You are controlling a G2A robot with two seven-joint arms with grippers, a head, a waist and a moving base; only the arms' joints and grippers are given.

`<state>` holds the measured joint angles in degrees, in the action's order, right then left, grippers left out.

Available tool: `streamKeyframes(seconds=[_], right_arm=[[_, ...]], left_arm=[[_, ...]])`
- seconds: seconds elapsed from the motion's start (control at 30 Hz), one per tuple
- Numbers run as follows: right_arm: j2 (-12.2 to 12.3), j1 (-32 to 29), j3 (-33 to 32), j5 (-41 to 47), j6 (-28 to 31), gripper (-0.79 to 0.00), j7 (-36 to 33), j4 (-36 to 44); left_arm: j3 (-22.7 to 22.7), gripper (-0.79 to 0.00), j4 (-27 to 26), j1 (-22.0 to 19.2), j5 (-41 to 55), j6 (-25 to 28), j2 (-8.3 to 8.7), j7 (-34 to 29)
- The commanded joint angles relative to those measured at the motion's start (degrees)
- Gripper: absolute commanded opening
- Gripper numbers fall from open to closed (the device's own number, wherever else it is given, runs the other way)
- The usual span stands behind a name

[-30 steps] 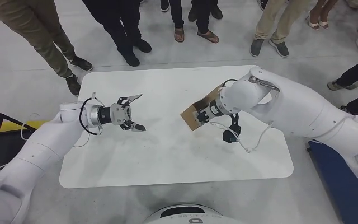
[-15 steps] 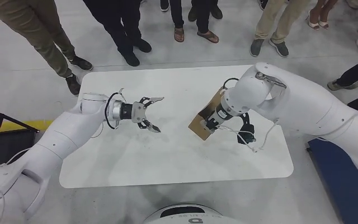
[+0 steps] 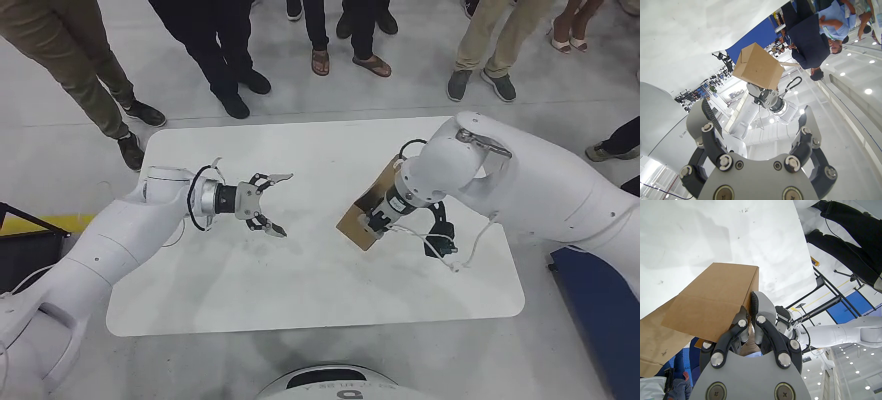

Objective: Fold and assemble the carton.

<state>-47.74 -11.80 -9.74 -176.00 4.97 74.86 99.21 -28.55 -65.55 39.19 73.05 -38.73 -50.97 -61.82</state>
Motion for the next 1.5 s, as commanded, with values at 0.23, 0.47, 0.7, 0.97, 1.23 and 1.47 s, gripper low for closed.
streamKeyframes(seconds=[0.23, 0.47, 0.7, 0.97, 1.23, 1.47], right_arm=[[-0.3, -1.3, -0.3, 0.0, 1.1, -0.785, -1.8, -3.0], [0.8, -3.5, -0.6, 0.0, -1.5, -0.785, -5.0, -13.5], [2.8, -3.7, 0.0, 0.0, 1.2, -0.785, -1.6, -12.7], [3.3, -4.3, 0.0, 0.0, 2.8, -0.785, -1.0, -9.9], [2.9, -4.8, 0.0, 0.0, 3.1, -0.551, -0.9, -9.2], [2.9, -4.8, 0.0, 0.0, 3.1, -0.449, -0.9, -9.2]], left_arm=[[0.0, 0.000, 0.0, 0.0, 0.0, 0.0, 0.01, 0.0], [0.0, 0.000, 0.0, 0.0, 0.0, 0.0, 0.01, 0.0], [0.0, 0.000, 0.0, 0.0, 0.0, 0.0, 0.01, 0.0], [0.0, 0.000, 0.0, 0.0, 0.0, 0.0, 0.01, 0.0], [0.0, 0.000, 0.0, 0.0, 0.0, 0.0, 0.01, 0.0], [0.0, 0.000, 0.0, 0.0, 0.0, 0.0, 0.01, 0.0]])
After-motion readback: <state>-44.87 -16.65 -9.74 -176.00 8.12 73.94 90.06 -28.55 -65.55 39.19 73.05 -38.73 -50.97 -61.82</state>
